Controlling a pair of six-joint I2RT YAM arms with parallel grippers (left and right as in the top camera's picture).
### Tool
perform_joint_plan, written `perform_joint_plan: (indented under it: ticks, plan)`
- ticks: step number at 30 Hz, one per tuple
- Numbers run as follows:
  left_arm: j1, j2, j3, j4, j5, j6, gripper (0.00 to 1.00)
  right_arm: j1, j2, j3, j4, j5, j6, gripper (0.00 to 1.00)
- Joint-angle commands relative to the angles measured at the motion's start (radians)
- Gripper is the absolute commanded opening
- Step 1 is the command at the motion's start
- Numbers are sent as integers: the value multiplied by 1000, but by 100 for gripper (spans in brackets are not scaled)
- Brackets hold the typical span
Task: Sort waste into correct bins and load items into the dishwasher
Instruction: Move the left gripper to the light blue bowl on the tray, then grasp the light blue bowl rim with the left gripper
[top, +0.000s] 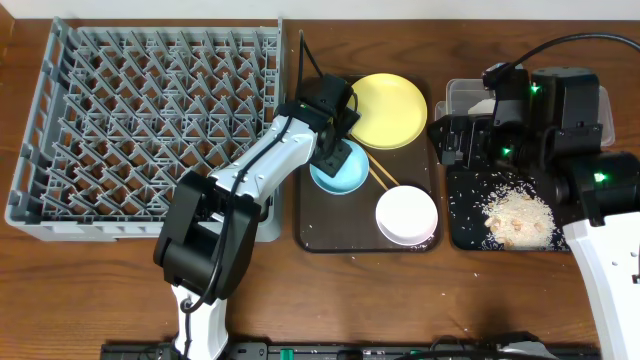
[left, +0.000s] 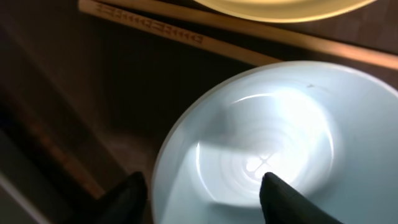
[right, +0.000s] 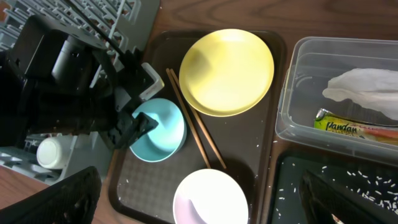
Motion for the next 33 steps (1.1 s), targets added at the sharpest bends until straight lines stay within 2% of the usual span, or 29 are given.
perform_joint_plan:
  ticks: [1,6,18,33]
  plan:
    - [0,10,3,0,-14,-5,58,-4,1,6,0,6,11,99]
    - [0,13,-25,2,-14,-22,50,-4,1,6,0,6,11,99]
    - [0,13,-46,3,-14,-74,24,-4,1,6,0,6,11,99]
    - [0,13,-82,18,-14,-111,19,-4,1,6,-1,6,11,99]
